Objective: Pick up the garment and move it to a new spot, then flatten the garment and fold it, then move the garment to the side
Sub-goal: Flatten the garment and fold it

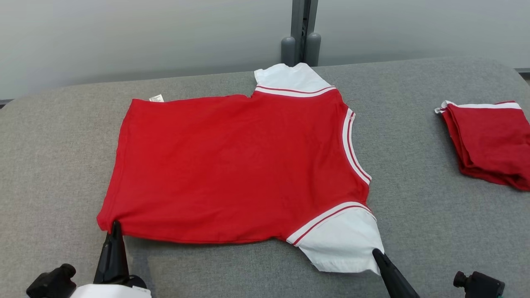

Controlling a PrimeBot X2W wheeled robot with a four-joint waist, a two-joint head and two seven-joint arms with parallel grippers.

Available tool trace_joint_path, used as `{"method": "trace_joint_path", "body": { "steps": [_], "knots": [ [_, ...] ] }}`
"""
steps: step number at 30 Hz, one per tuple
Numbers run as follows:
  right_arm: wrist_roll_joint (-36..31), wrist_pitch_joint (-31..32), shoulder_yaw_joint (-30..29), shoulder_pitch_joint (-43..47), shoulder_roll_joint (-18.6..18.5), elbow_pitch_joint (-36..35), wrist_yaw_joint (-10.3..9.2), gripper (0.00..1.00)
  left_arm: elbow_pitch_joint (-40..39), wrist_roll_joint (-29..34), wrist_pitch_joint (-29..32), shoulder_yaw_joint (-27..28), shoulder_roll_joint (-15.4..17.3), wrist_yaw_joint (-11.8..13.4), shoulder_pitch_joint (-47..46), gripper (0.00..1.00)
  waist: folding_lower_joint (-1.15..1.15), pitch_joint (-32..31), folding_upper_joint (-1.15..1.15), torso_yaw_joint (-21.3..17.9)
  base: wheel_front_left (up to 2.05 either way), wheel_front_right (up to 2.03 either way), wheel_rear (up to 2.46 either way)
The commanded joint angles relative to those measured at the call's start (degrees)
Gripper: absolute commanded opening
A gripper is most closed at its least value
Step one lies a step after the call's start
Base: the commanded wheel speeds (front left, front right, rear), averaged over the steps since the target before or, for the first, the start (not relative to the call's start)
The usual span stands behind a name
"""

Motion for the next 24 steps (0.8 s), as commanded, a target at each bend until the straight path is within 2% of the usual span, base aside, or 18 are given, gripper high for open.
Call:
{"method": "trace_joint_path", "body": {
  "steps": [1, 12, 24],
  "knots": [
    [-0.1, 0.01, -0.45, -1.22, 0.13, 1.01, 0.03, 0.0, 0.78, -0.29, -0.27, -0.12, 0.25, 0.25, -1.61, 0.0, 0.0, 0.04, 0.0, 0.21, 0.0, 0.0, 0.0],
    [0.77, -1.55, -4.01, -12.54, 2.21, 11.76, 0.04, 0.0, 8.19, 0.51, -0.27, -2.24, 0.27, 0.15, -11.89, 0.0, 0.0, 2.78, 0.0, 1.33, 0.0, 0.0, 0.0],
    [-1.34, -2.54, -5.47, -30.82, 3.24, 21.2, 0.04, 0.0, 16.51, 2.89, -0.27, -2.93, 0.25, 2.6, -26.69, 0.0, 0.0, 9.86, 0.0, 1.4, 0.0, 0.0, 0.0]
  ]
}}
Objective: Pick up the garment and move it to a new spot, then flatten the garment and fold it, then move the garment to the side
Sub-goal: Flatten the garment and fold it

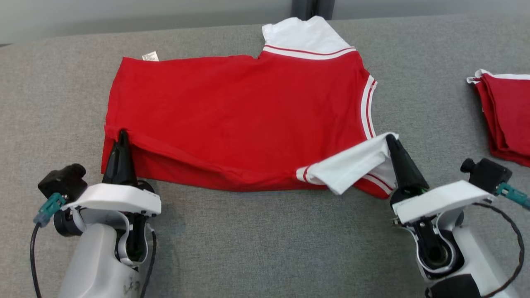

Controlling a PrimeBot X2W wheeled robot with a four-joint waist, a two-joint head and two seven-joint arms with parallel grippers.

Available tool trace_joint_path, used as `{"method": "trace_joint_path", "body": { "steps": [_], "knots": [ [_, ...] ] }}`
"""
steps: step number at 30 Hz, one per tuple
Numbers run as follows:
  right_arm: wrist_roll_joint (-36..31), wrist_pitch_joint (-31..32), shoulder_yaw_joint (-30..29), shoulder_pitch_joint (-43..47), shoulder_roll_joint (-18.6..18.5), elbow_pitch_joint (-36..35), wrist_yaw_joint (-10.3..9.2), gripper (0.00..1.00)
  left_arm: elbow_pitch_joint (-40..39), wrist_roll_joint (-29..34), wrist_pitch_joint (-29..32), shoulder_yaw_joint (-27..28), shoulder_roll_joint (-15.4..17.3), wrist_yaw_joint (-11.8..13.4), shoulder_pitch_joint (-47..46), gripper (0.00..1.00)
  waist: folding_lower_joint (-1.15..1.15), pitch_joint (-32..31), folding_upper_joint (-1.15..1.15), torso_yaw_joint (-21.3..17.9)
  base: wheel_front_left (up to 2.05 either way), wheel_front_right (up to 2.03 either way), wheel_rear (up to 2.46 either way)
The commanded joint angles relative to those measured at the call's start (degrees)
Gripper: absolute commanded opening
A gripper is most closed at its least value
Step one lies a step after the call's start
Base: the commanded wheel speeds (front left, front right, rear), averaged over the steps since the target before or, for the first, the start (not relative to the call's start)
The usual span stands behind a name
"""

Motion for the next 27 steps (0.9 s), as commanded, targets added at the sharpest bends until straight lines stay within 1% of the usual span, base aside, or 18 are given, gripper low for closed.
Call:
{"method": "trace_joint_path", "body": {
  "steps": [1, 4, 9, 17, 18, 19, 20, 22, 27],
  "knots": [
    [-0.33, -0.55, -0.26, -1.06, -0.22, 0.42, 0.05, 0.0, 0.15, 0.4, -0.27, 0.25, 0.29, 0.27, -1.29, 0.0, 0.0, 1.11, 0.0, -0.26, 0.0, 0.0, 0.0],
    [0.19, -1.51, 0.16, -5.49, 0.15, 3.83, 0.05, 0.0, 1.78, 1.01, -0.26, 1.1, 0.28, 0.74, -3.73, 0.0, 0.0, 2.55, 0.0, -0.8, 0.0, 0.0, 0.0],
    [0.94, -2.65, 2.73, -11.87, 0.27, 9.51, 0.05, 0.0, 3.9, 1.67, -0.27, 1.57, 0.27, 0.42, -6.32, 0.0, 0.0, 4.19, 0.0, -1.22, 0.0, 0.0, 0.0],
    [2.72, -5.31, 7.18, -18.56, 0.34, 17.35, 0.05, 0.0, 5.7, 3.03, -0.27, 1.1, 0.29, 0.37, -8.24, 0.0, 0.0, 5.3, 0.0, -0.96, 0.0, 0.0, 0.0],
    [2.65, -5.99, 7.53, -19.28, 0.3, 18.2, 0.05, 0.19, 5.72, 3.04, -0.27, 1.05, 0.28, 0.34, -8.28, 0.0, 0.0, 5.32, 0.0, -0.9, 0.0, 0.0, 0.0],
    [2.29, -6.43, 8.22, -19.96, 0.32, 18.83, 0.05, 1.0, 5.64, 3.02, -0.27, 1.0, 0.28, 0.32, -8.29, 0.44, 0.0, 5.33, 0.0, -0.86, 0.0, 0.0, 0.0],
    [2.36, -7.14, 8.55, -20.47, 0.34, 19.36, 0.05, 1.0, 5.33, 2.92, -0.27, 1.03, 0.28, 0.22, -8.27, 1.0, 0.0, 5.33, 0.0, -0.82, 0.0, 0.0, 0.0],
    [3.46, -8.06, 9.21, -21.15, 0.33, 20.04, 0.05, 1.0, 4.28, 2.86, -0.27, 1.14, 0.28, -0.08, -7.88, 1.0, 0.0, 5.25, 0.0, -0.73, 0.0, 0.0, 0.0],
    [3.71, -10.09, 10.46, -22.37, 0.31, 20.03, 0.05, 1.0, 1.04, 2.95, -0.26, 1.68, 0.28, -0.34, -4.86, 1.0, 0.0, 4.63, 0.0, -0.66, 0.0, 0.0, 0.0]
  ]
}}
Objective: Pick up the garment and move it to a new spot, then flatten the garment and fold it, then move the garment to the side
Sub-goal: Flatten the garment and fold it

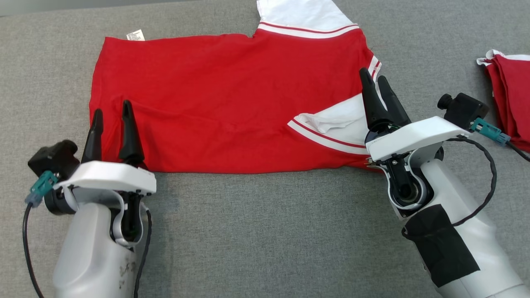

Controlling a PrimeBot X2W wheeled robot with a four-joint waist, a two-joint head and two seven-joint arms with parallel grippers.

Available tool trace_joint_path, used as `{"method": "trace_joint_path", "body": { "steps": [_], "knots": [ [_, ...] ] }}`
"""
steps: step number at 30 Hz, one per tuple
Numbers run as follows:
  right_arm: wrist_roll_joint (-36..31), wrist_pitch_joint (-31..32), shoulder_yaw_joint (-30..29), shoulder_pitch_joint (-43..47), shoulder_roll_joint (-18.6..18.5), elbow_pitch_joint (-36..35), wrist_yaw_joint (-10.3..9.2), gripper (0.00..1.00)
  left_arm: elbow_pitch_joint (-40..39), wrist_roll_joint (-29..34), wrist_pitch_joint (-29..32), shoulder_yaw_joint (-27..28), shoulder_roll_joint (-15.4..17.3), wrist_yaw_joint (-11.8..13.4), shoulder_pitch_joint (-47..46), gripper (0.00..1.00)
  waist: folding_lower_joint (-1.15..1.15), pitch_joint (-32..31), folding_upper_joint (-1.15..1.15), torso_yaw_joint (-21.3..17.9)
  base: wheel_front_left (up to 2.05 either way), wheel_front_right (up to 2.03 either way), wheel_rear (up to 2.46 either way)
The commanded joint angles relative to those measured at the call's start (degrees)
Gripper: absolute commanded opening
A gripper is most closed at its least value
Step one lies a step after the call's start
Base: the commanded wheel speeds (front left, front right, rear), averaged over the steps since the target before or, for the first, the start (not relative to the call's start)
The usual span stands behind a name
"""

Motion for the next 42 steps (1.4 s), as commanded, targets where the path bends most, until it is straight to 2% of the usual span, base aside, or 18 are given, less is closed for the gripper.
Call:
{"method": "trace_joint_path", "body": {
  "steps": [1, 8, 15, 18, 22, 26, 34, 35, 36, 38, 40, 42],
  "knots": [
    [-0.05, -0.85, 0.22, -0.59, -0.49, -0.34, 0.05, 1.0, -1.23, 0.35, -0.27, 0.3, 0.26, -0.4, 1.62, 1.0, 0.0, -0.32, 0.0, 0.07, 0.0, 0.0, 0.0],
    [-2.46, -1.76, -1.66, -0.07, -2.29, -2.46, 0.05, 1.0, -5.49, 0.0, -0.26, 1.89, 0.26, 0.02, 7.62, 1.0, 0.0, -1.74, 0.0, 0.42, 0.0, 0.0, 0.0],
    [-11.41, -1.75, -5.61, 4.72, -3.57, -7.38, 0.05, 1.0, -4.82, -0.07, -0.26, 2.09, 0.26, 0.93, 11.76, 1.0, 0.0, -3.46, 0.0, 0.63, 0.0, 0.0, 0.0],
    [-17.0, -1.73, -7.27, 8.23, -3.53, -9.56, 0.05, 1.0, -1.73, -0.06, 0.04, 1.03, 0.24, 1.05, 12.73, 1.0, 0.0, -4.41, 0.0, 0.35, 0.0, 0.0, 0.0],
    [-21.02, -1.73, -8.32, 13.24, -2.7, -12.9, 0.05, 1.0, 1.79, -0.67, 1.48, 0.08, 0.3, 1.43, 12.15, 1.0, 0.0, -5.21, 0.0, -0.34, 0.0, 0.0, 0.0],
    [-23.44, -1.43, -8.72, 17.45, -2.16, -16.31, 0.05, 1.0, 4.25, -1.94, 1.78, 1.12, 0.31, 2.5, 10.79, 1.0, 0.0, -5.44, 0.0, -1.15, 0.0, 0.0, 0.0],
    [-26.96, 3.27, -10.65, 24.32, -2.02, -22.37, 0.05, 1.0, 9.54, -4.46, 1.97, 3.38, 1.46, 2.37, 7.22, 1.0, 0.0, -4.67, 0.0, -2.98, 0.0, 0.0, 0.0],
    [-27.41, 4.09, -10.88, 25.11, -1.99, -22.94, 0.05, 1.0, 10.16, -4.83, 1.85, 3.72, 1.74, 2.31, 6.78, 0.94, 0.0, -4.55, 0.0, -3.15, 0.0, 0.0, 0.0],
    [-27.77, 4.79, -11.07, 25.82, -1.96, -23.5, 0.05, 1.0, 10.79, -4.91, 1.8, 3.93, 1.97, 2.19, 6.31, 0.82, 0.0, -4.42, 0.0, -3.31, 0.0, 0.0, 0.0],
    [-28.35, 6.22, -11.16, 27.22, -1.84, -24.48, 0.05, 1.0, 11.9, -5.34, 1.54, 4.46, 2.37, 2.33, 5.51, 0.39, 0.0, -4.22, 0.0, -3.59, 0.0, 0.0, 0.0],
    [-28.69, 7.75, -11.06, 28.34, -1.72, -25.44, 0.05, 1.0, 12.69, -5.45, 1.18, 4.86, 2.87, 2.33, 4.85, 0.0, 0.0, -4.07, 0.0, -3.85, 0.0, 0.0, 0.0],
    [-29.22, 9.49, -10.85, 29.2, -1.64, -26.08, 0.05, 1.0, 13.02, -5.63, 0.92, 5.23, 3.17, 2.07, 4.4, 0.0, 0.0, -3.98, 0.0, -4.0, 0.0, 0.0, 0.0]
  ]
}}
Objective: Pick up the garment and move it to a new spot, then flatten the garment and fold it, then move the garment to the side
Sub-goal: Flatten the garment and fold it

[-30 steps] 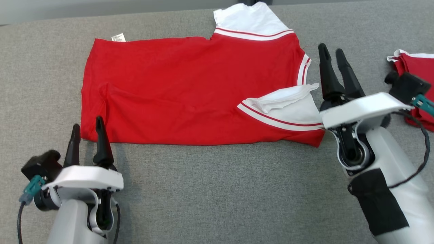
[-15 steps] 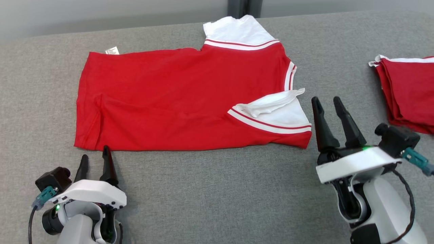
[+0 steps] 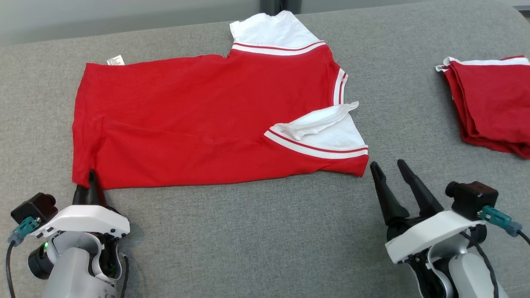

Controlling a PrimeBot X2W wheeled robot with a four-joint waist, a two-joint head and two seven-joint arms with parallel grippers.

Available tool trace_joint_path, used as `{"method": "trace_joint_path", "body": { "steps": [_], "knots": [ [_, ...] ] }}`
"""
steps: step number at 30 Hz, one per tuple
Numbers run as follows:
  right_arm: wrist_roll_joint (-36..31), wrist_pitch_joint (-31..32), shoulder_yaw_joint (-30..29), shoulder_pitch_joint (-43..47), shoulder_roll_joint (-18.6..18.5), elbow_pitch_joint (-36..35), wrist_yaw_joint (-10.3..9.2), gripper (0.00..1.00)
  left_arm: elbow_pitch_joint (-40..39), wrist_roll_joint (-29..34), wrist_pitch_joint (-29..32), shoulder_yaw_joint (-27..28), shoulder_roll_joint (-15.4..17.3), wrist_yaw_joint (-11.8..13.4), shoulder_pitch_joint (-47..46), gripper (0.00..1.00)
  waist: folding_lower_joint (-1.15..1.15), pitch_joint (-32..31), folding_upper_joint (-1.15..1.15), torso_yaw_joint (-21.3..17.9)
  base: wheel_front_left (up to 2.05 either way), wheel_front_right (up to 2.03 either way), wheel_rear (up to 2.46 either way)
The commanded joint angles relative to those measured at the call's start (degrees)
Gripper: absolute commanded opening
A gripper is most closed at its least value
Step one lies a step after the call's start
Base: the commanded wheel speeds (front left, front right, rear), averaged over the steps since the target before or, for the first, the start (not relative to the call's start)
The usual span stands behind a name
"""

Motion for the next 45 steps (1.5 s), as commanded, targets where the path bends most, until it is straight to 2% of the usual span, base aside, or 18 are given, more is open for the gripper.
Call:
{"method": "trace_joint_path", "body": {
  "steps": [1, 6, 13, 25, 26, 27, 28, 29, 31, 38, 45],
  "knots": [
    [-0.37, 1.45, 0.1, 0.82, -0.1, -0.27, 0.03, 1.0, 0.42, -0.32, -0.17, 0.32, 0.5, -0.28, -0.6, 0.0, 0.0, 0.03, 0.0, -0.03, 0.0, 0.0, 0.0],
    [-1.76, 5.56, -0.41, 0.85, 0.37, -0.03, 0.03, 1.0, -0.25, 0.62, -0.77, 0.34, 0.61, -0.85, -0.97, 0.0, 0.0, -0.01, 0.0, 0.25, 0.0, 0.0, 0.0],
    [-0.94, 9.6, -2.63, -1.94, 1.16, 4.32, 0.03, 1.0, -1.99, 1.75, -1.05, -0.47, -0.26, -1.53, -0.8, 0.0, 0.0, -0.04, 0.0, 1.62, 0.0, 0.0, 0.0],
    [8.37, 11.33, 0.54, -10.21, 1.24, 19.07, 0.03, 1.0, -4.19, 2.68, -1.09, -0.18, -1.16, -1.57, 0.68, 0.0, 0.0, -0.28, 0.0, 3.4, 0.0, 0.0, 0.0],
    [8.95, 11.05, 0.98, -11.05, 1.25, 20.42, 0.03, 0.96, -4.24, 2.71, -1.1, -0.1, -1.18, -1.59, 0.79, 0.0, 0.0, -0.34, 0.0, 3.46, 0.0, 0.0, 0.0],
    [9.73, 10.95, 1.4, -11.79, 1.25, 21.74, 0.03, 0.74, -4.28, 2.74, -1.1, -0.05, -1.22, -1.58, 0.89, 0.0, 0.0, -0.42, 0.0, 3.52, 0.0, 0.0, 0.0],
    [10.51, 10.54, 1.81, -12.58, 1.25, 22.98, 0.03, 0.46, -4.29, 2.79, -1.1, 0.01, -1.25, -1.55, 1.0, 0.0, 0.0, -0.5, 0.0, 3.57, 0.0, 0.0, 0.0],
    [11.1, 10.22, 2.21, -13.37, 1.27, 24.11, 0.03, 0.36, -4.29, 2.86, -1.1, 0.07, -1.27, -1.55, 1.07, 0.0, 0.0, -0.58, 0.0, 3.62, 0.0, 0.0, 0.0],
    [10.88, 8.91, 2.67, -14.95, 1.28, 26.28, 0.03, 0.0, -4.31, 3.06, -1.1, 0.21, -1.3, -1.56, 1.13, 0.0, 0.0, -0.78, 0.0, 3.71, 0.0, 0.0, 0.0],
    [10.32, 4.53, 2.24, -15.82, 1.18, 27.81, 0.03, 0.0, -5.72, 3.96, -1.1, 0.09, -1.48, -2.3, 3.0, 0.0, 0.0, -2.15, 0.0, 3.87, 0.0, 0.0, 0.0],
    [11.3, 5.45, -1.42, -7.07, -0.16, 19.7, 0.03, 0.0, -9.34, 3.23, -0.7, -1.1, -1.7, -4.19, 8.32, 0.0, 0.0, -3.71, 0.0, 4.07, 0.0, 0.0, 0.0]
  ]
}}
